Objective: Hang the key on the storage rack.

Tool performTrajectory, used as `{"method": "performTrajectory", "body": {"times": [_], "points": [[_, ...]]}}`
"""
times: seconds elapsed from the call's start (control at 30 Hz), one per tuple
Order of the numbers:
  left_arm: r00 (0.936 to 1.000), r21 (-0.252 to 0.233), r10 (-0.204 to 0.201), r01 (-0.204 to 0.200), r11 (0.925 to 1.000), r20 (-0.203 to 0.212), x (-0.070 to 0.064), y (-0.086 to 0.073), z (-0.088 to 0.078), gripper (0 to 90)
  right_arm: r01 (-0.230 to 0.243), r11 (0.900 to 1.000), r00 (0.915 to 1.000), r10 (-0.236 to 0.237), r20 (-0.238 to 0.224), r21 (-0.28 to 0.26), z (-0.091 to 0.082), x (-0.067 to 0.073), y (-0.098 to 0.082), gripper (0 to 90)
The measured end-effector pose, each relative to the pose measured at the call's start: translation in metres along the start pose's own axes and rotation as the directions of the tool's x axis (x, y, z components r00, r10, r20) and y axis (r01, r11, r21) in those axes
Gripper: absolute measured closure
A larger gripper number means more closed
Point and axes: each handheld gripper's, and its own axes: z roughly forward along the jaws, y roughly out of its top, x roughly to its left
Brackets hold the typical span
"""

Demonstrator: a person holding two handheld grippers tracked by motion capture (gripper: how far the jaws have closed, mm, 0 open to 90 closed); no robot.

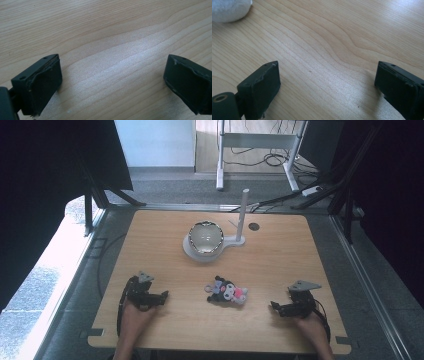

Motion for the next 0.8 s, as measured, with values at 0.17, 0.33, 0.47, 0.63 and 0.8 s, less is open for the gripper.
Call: {"method": "performTrajectory", "body": {"times": [0.17,0.33,0.47,0.63,0.8], "points": [[1.0,0.0,0.0,0.0,1.0,0.0,0.0,0.0,0.0,1.6,-0.001,1.0,1.0,0.001,-0.002,0.0,0.0,-0.0001,0.0,6.2],[1.0,0.0,0.0,0.0,1.0,0.0,0.0,0.0,0.0,1.6,0.0,1.0,1.0,0.0,-0.001,0.001,0.0001,-0.0001,0.0001,6.0],[1.0,0.0,0.0,0.0,1.0,0.0,0.0,0.0,0.0,1.6,0.001,1.0,1.0,-0.001,-0.002,0.004,0.0005,0.0,0.0005,5.0],[1.0,0.0,0.0,0.0,1.0,0.0,0.0,0.0001,0.0,1.6,-0.002,1.0,1.0,0.002,-0.005,0.016,0.0009,0.0,0.0021,4.2],[1.0,0.0,0.0,0.0,1.0,0.0,0.0,0.0001,0.0,1.6,0.007,1.0,0.9996,-0.007,-0.029,0.026,-0.0003,0.0004,0.0056,3.8]]}}
